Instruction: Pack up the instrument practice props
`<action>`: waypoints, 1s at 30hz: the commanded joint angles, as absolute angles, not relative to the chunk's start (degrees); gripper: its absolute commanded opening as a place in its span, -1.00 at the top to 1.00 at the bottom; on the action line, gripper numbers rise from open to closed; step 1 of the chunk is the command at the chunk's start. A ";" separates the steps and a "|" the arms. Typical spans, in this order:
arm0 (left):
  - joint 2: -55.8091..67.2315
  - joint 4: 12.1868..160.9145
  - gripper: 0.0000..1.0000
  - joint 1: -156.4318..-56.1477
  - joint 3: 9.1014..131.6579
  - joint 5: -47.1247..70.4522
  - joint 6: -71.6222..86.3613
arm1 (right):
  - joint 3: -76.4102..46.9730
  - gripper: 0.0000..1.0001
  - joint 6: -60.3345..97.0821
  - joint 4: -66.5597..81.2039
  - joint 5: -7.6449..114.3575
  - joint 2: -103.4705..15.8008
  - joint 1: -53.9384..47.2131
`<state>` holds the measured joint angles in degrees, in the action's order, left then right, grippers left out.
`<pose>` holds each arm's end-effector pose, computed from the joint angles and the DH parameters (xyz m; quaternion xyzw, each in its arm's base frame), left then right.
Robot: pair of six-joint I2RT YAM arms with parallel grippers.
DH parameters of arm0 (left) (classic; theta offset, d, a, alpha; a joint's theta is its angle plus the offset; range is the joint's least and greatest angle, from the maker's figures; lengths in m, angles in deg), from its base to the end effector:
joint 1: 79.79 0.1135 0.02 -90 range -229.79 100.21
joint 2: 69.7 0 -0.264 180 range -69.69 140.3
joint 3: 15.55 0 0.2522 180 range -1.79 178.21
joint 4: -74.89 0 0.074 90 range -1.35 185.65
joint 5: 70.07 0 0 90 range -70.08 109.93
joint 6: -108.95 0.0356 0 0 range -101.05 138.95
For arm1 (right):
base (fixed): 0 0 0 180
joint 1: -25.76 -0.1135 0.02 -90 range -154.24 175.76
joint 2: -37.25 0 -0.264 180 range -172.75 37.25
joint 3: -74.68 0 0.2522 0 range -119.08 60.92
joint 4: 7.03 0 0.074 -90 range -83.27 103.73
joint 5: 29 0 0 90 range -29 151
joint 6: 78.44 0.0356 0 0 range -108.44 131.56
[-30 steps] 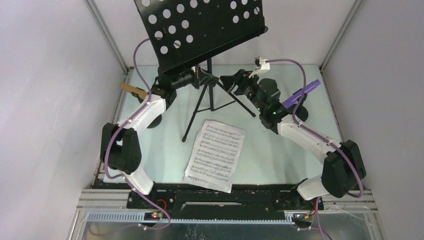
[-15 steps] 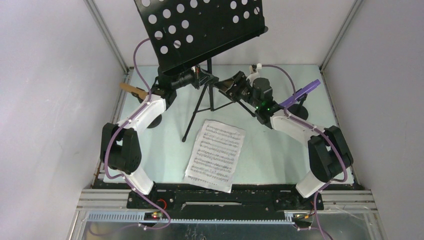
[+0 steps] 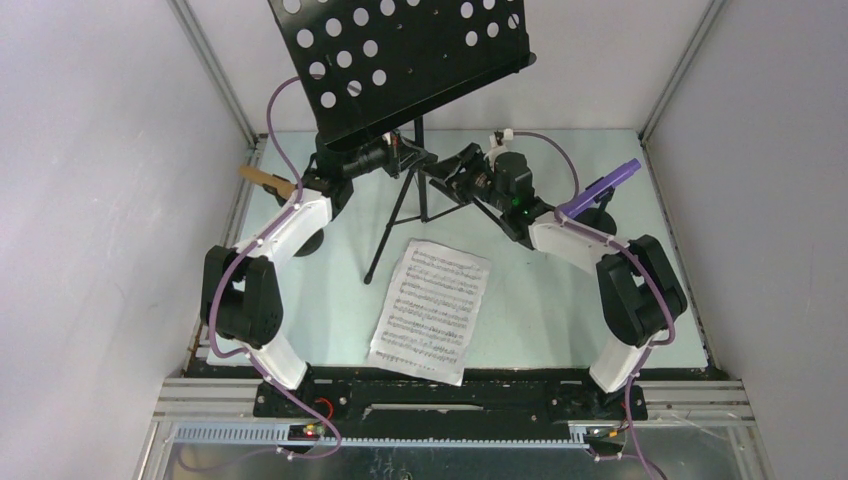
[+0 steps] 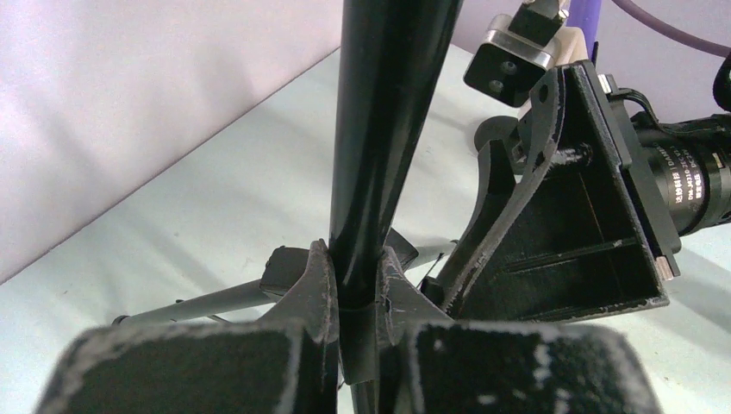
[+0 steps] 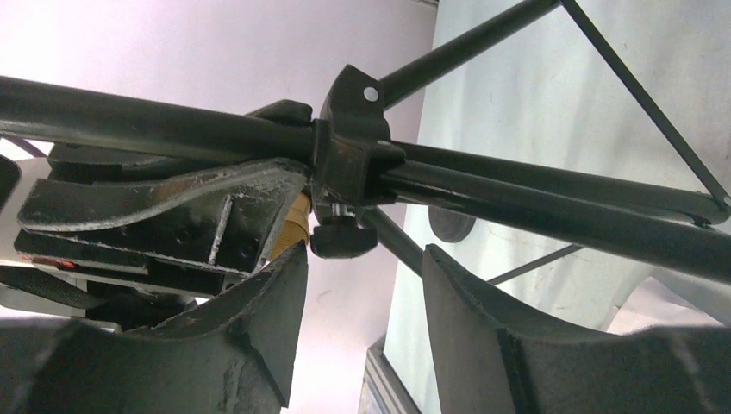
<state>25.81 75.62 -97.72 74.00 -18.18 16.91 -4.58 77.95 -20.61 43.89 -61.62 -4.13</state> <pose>0.3714 -0.1433 0.3382 0.3125 0.6694 -0.3492 0.5764 0.3465 0.2113 0.2784 0.1357 0.7292 0.5665 0.3591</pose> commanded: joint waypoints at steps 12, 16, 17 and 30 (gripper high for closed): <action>26.37 76.61 0.84 -97.81 77.28 -17.07 14.30 | -8.62 0.22 79.56 -24.15 42.79 -63.63 -3.42; 26.28 76.61 0.84 -97.81 77.23 -17.07 14.27 | -9.38 0.04 79.49 -23.75 42.10 -64.06 -3.42; 26.28 76.62 0.84 -97.86 77.31 -17.08 14.33 | -9.54 0.04 79.43 -23.72 42.12 -64.08 -3.46; 26.43 76.61 0.84 -97.81 77.31 -17.08 14.29 | -11.16 0.62 74.29 -20.44 41.73 -63.70 -3.48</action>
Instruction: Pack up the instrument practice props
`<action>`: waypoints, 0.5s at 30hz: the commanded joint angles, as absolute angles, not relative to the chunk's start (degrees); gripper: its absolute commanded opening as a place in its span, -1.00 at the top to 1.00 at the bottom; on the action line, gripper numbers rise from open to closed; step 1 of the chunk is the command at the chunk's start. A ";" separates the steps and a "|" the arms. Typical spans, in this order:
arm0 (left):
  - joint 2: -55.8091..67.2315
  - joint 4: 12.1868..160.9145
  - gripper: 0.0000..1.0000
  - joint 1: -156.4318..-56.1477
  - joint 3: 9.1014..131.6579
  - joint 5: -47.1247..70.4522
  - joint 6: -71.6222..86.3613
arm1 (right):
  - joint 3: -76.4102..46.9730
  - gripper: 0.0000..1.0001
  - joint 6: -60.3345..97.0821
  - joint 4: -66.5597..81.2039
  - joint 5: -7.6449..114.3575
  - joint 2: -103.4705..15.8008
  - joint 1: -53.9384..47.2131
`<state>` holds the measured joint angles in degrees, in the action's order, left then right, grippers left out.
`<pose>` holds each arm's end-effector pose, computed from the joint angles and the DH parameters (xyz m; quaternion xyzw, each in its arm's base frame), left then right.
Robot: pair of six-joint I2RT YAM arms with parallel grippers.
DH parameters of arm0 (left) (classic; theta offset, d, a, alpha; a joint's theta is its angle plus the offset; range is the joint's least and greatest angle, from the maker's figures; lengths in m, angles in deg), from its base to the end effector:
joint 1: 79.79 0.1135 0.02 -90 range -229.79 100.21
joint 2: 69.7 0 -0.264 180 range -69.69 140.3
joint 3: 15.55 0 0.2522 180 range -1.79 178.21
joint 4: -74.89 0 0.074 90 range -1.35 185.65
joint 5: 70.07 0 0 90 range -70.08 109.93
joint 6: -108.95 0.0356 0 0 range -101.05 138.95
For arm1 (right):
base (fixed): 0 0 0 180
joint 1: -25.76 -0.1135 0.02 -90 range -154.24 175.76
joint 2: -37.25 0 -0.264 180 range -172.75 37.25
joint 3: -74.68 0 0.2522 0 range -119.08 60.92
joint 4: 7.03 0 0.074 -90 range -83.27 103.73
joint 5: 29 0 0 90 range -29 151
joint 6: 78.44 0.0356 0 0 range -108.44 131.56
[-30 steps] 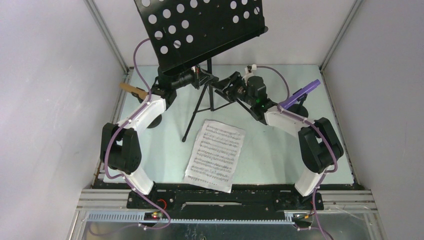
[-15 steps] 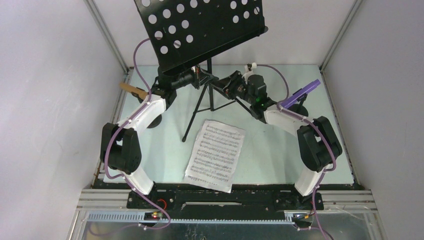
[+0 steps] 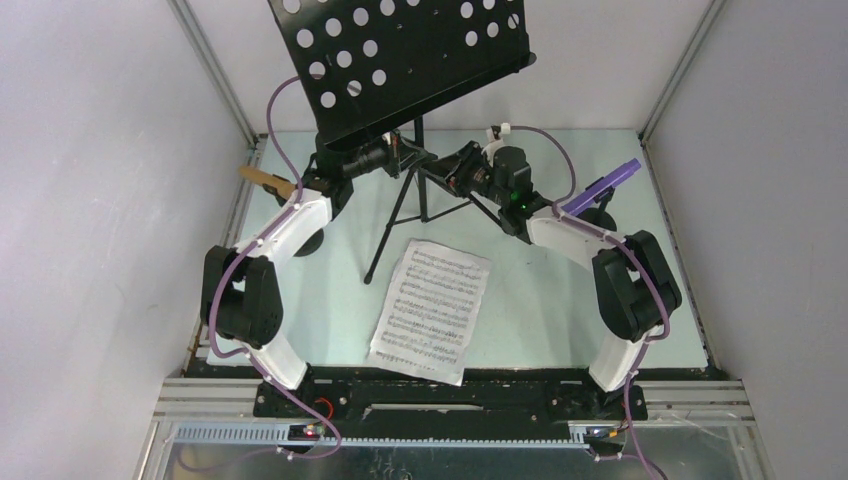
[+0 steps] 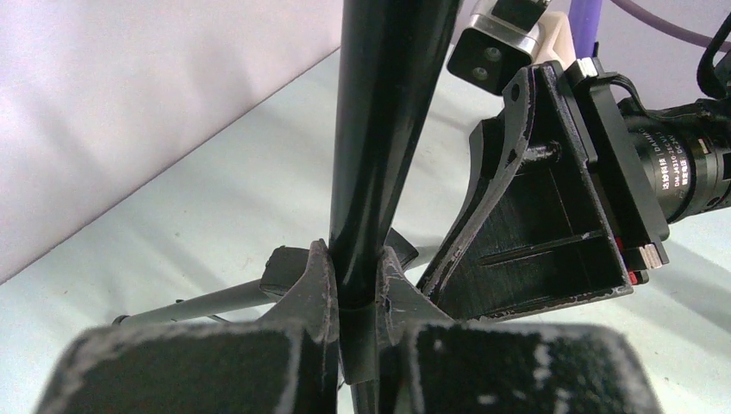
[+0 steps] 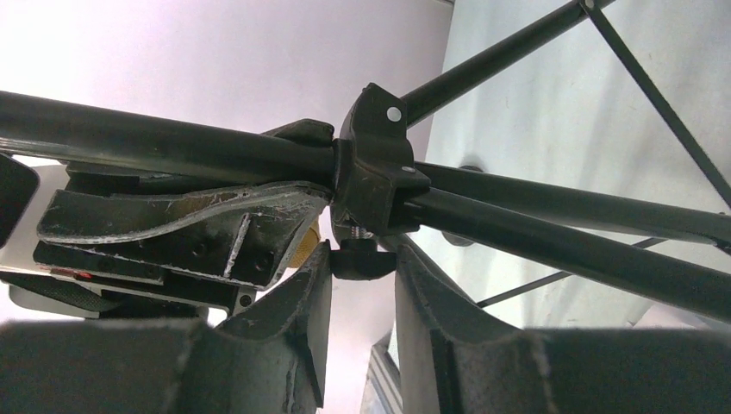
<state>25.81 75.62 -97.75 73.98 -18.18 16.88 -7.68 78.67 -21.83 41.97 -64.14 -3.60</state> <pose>0.3713 -0.1435 0.3381 0.3125 0.6696 -0.3495 0.5761 0.3585 0.2150 0.2821 0.1273 0.7202 0.5813 0.3567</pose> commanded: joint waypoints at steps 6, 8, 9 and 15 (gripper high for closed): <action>26.46 76.64 0.84 -97.81 77.28 -17.13 14.25 | -15.76 0.63 59.34 -10.74 45.22 -61.86 -5.77; 26.54 76.63 0.84 -97.83 77.36 -17.19 14.20 | -17.18 0.63 53.00 -7.47 47.73 -61.13 -7.14; 26.54 76.61 0.84 -97.87 77.40 -17.25 14.16 | -17.82 0.64 49.71 -5.99 49.02 -60.78 -7.91; 26.57 76.66 0.84 -97.84 77.28 -17.28 14.16 | -19.45 0.70 30.31 -1.16 57.90 -59.19 -13.38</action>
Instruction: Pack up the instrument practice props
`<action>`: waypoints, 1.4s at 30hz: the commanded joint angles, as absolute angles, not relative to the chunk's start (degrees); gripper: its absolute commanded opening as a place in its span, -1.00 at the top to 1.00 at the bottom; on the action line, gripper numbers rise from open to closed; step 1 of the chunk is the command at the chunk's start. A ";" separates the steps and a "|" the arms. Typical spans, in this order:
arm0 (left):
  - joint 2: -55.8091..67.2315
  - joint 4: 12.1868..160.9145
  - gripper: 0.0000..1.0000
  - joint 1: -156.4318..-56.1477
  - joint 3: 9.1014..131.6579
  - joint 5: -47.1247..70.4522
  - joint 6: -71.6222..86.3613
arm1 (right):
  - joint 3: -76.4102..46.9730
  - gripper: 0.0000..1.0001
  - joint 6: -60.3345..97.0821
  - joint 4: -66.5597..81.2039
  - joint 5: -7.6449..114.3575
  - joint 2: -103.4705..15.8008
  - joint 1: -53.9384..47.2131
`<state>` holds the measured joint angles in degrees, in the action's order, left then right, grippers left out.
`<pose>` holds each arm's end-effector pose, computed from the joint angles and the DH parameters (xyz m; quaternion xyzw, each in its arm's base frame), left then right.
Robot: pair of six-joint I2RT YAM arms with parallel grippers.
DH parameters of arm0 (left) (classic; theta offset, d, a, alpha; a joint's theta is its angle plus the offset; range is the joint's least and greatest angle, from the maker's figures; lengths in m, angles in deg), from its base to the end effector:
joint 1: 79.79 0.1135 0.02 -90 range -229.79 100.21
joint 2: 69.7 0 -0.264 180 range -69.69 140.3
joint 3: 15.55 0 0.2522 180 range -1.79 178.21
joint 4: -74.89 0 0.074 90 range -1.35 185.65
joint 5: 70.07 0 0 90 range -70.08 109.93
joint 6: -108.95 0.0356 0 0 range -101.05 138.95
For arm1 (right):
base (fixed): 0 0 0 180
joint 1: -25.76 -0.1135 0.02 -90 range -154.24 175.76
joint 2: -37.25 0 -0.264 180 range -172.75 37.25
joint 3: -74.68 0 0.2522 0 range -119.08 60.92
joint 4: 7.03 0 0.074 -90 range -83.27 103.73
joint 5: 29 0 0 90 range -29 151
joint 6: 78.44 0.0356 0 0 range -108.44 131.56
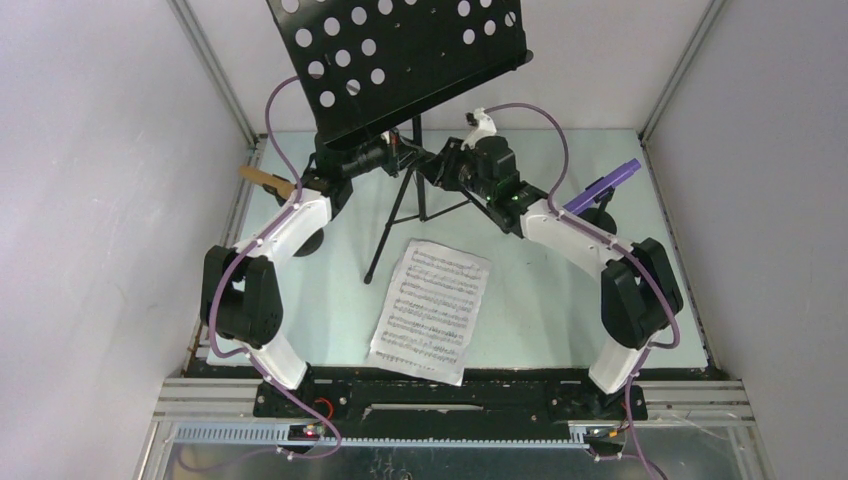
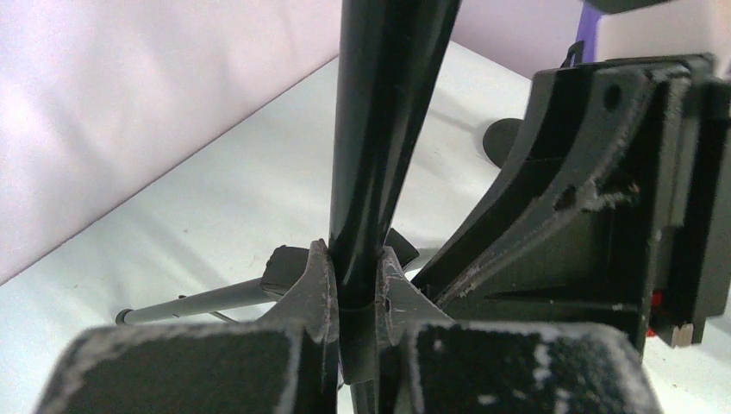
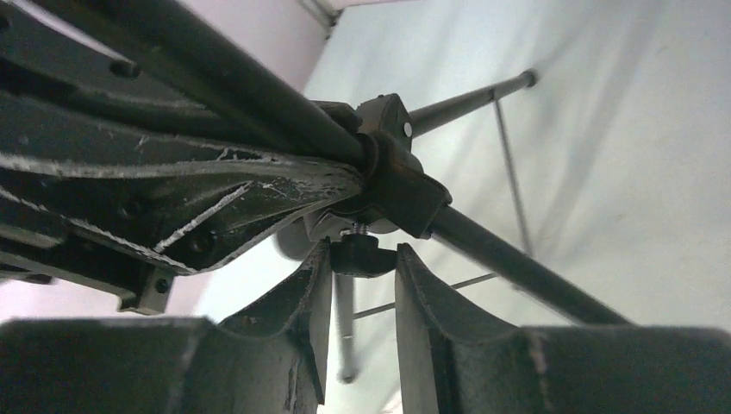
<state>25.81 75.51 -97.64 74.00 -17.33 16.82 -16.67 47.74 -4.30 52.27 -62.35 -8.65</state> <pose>0.3721 -0.1425 0.3384 0.3073 0.6717 -0.3442 0.5796 0.3441 0.2423 0.3168 -0.0365 0.7699 0.4145 0.4838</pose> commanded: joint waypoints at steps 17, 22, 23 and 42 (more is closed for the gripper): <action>26.81 76.36 0.84 -97.81 77.18 -17.29 13.85 | -20.52 0.70 -29.76 -6.66 97.23 -67.03 -30.76; 26.63 76.27 0.84 -97.73 76.97 -17.16 13.77 | -20.11 0.70 -35.73 -12.65 101.50 -69.46 -32.23; 26.58 76.22 0.84 -97.72 77.12 -17.16 13.76 | -20.10 0.70 -34.61 -12.64 101.33 -69.27 -32.26; 26.79 75.30 0.83 -97.19 77.03 -17.46 12.61 | -10.62 -0.15 19.46 -6.63 69.22 -47.82 -19.04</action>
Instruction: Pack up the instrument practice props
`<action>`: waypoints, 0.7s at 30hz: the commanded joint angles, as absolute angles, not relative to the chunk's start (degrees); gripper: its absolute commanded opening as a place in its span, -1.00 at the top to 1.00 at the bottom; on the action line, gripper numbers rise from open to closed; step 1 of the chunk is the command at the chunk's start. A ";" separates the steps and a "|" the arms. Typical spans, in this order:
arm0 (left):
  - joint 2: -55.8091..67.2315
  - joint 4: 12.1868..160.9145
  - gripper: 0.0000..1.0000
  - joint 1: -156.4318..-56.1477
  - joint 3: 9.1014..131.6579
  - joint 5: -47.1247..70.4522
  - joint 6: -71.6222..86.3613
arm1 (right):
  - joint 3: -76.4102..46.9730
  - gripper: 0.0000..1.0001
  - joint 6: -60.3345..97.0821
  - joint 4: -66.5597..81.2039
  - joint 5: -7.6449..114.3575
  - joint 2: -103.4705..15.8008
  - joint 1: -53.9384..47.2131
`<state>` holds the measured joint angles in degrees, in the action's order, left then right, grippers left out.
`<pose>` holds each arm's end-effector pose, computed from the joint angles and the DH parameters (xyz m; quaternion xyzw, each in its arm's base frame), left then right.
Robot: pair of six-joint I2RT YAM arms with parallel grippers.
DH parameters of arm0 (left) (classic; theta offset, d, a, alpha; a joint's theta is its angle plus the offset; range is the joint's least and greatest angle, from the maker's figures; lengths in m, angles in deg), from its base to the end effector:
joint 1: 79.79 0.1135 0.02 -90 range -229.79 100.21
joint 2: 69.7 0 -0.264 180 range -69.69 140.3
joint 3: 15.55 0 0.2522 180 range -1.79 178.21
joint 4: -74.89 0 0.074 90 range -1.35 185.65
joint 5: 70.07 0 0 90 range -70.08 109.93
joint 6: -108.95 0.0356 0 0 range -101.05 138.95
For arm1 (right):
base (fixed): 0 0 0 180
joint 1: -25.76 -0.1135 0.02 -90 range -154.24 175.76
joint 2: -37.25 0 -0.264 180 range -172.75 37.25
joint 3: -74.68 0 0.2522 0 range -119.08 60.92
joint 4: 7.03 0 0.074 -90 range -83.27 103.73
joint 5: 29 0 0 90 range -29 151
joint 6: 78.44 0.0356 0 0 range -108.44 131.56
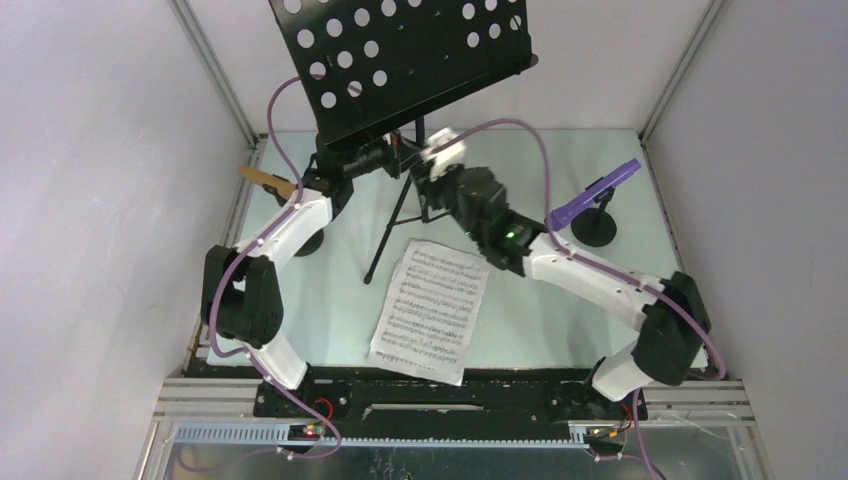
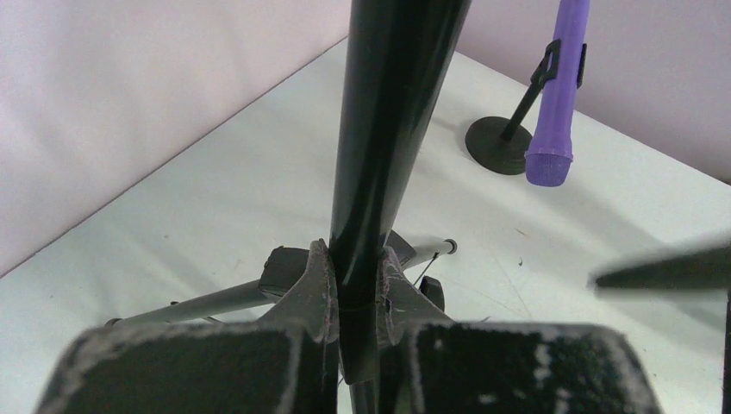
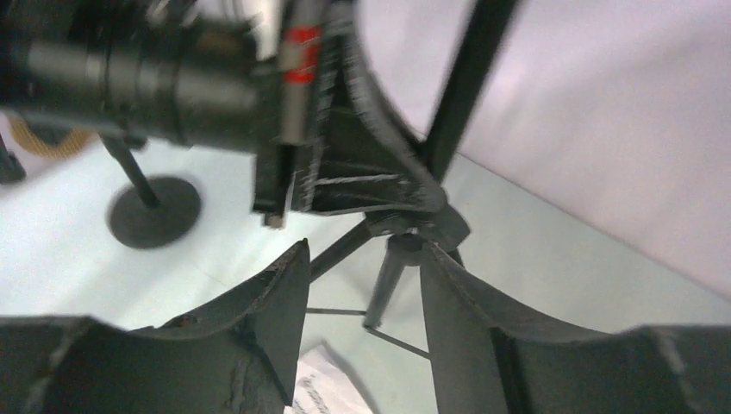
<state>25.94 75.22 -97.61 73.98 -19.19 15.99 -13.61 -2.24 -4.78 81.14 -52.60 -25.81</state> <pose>0.3717 -0.1431 0.3380 0.3121 0.6679 -0.3588 0.5725 0.2449 0.2890 0.3635 -0.2877 0.6696 0.0969 0.6778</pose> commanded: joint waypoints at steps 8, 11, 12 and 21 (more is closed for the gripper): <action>26.97 75.30 0.82 -97.22 77.13 -17.60 12.50 | -9.20 -0.05 49.66 -8.07 50.73 -49.51 -8.47; 26.98 75.30 0.82 -97.24 77.12 -17.69 12.50 | -9.21 -0.05 56.77 -9.34 47.60 -51.11 -7.13; 26.94 75.41 0.82 -97.20 77.08 -17.69 12.53 | -9.14 -0.05 58.71 -9.64 47.04 -51.54 -6.89; 26.90 75.47 0.82 -97.26 77.14 -17.62 12.69 | -9.17 -0.07 67.34 -10.43 47.39 -55.52 -5.55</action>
<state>26.01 75.09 -97.61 74.00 -19.21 15.92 -9.19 61.32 -7.80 48.16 -54.45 -6.35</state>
